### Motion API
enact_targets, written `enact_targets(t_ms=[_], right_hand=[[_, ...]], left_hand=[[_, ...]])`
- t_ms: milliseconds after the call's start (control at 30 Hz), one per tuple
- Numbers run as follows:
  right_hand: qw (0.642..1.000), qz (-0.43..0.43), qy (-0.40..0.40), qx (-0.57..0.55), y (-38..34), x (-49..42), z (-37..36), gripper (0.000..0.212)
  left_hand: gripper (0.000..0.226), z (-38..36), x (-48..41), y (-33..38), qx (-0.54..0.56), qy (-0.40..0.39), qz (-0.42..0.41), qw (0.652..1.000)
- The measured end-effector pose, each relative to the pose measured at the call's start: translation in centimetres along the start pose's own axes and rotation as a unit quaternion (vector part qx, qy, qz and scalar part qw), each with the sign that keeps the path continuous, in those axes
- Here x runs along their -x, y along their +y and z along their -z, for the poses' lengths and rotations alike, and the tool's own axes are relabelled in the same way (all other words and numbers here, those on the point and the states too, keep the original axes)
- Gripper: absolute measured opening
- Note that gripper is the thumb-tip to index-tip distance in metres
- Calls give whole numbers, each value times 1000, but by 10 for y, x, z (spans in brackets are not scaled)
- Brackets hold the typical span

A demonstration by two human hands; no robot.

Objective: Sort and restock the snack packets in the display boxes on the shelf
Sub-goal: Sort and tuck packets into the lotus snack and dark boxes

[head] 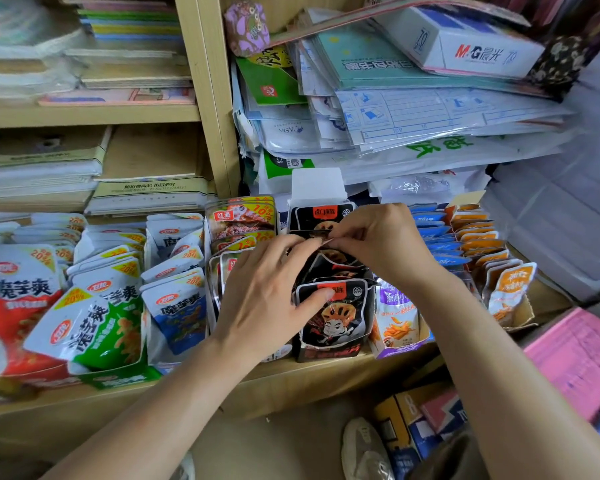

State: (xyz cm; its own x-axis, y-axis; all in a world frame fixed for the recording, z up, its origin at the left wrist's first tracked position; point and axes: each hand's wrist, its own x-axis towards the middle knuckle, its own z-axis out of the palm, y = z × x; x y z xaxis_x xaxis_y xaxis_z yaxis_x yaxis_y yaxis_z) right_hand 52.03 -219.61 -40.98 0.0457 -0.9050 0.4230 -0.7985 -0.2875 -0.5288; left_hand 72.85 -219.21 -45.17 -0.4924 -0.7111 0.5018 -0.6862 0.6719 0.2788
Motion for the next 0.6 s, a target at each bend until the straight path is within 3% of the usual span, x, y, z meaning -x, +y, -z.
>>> enact_targets(t_ms=[200, 367, 467, 600], right_hand=[[998, -37, -43, 26, 3, -4, -13, 11], [997, -68, -38, -23, 1, 5, -1, 15], [998, -46, -30, -31, -4, 17, 15, 11], [993, -37, -104, -33, -8, 38, 27, 15]], left_hand=[[82, 6, 2, -8, 37, 6, 42, 998], [61, 3, 2, -11, 14, 21, 15, 1000], [61, 3, 1, -10, -26, -9, 0, 1000], [51, 8, -7, -17, 6, -16, 10, 1000]])
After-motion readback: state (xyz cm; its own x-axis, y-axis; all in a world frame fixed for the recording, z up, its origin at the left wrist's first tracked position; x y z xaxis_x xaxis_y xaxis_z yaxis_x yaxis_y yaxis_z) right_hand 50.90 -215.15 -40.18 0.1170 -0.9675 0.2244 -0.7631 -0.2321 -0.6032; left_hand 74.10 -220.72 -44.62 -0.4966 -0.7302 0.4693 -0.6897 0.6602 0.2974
